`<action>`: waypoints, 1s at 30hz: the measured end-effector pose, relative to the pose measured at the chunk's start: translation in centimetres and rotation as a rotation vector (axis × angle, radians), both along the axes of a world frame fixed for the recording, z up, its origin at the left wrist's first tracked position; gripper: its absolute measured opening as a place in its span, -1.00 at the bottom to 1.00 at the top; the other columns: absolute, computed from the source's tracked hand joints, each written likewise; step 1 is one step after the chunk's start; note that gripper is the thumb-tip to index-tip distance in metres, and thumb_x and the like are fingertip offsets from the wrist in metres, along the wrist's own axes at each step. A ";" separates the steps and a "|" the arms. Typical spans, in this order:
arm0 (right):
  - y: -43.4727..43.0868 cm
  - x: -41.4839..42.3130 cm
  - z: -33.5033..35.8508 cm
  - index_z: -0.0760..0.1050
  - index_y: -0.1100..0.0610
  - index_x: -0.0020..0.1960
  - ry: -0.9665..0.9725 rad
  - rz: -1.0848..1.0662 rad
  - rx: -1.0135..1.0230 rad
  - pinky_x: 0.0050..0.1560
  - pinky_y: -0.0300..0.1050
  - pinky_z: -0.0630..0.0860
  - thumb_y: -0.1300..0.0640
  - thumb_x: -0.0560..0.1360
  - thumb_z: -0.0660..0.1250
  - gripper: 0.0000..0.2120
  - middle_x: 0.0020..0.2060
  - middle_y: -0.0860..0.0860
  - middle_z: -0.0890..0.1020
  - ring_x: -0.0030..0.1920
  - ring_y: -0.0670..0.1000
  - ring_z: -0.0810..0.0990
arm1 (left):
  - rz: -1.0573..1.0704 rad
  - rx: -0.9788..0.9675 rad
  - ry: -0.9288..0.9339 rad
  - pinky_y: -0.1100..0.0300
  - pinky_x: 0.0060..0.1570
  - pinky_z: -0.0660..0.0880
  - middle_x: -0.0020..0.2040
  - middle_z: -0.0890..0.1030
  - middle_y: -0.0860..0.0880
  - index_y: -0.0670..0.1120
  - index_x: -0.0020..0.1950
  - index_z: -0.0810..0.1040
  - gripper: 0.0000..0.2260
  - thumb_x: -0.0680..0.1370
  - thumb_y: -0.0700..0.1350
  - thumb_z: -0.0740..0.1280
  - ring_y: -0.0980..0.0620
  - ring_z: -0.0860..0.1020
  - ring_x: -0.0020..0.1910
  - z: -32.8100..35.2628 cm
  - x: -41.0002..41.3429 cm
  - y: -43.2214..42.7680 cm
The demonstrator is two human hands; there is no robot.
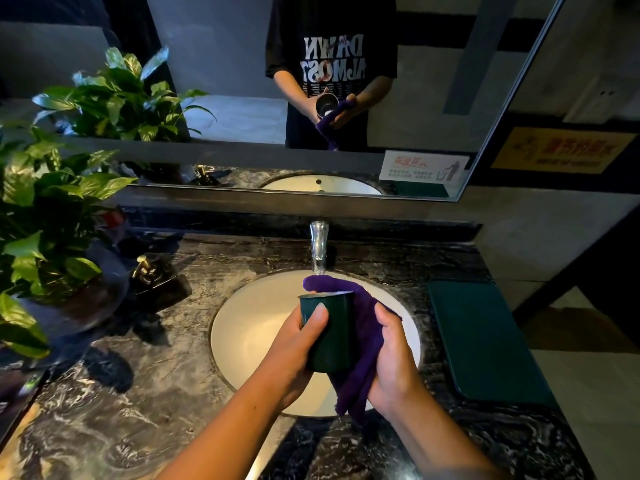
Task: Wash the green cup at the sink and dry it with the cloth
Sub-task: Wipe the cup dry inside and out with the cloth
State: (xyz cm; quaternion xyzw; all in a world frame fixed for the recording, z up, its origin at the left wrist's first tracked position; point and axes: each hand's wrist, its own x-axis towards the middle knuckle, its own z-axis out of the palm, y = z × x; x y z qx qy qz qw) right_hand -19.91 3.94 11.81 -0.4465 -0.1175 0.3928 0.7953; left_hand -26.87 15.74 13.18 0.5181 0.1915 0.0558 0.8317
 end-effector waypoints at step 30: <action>-0.1 -1.0 -1.0 0.71 0.09 0.20 0.321 -0.112 -0.076 0.13 0.08 0.61 -0.19 0.45 0.29 -0.50 0.22 0.17 0.70 0.13 0.13 0.72 | -0.020 -0.200 -0.016 0.16 -0.04 0.63 0.06 0.75 -0.04 0.08 0.07 0.74 -0.46 0.28 0.41 0.39 0.05 0.71 0.02 -2.0 -0.4 0.6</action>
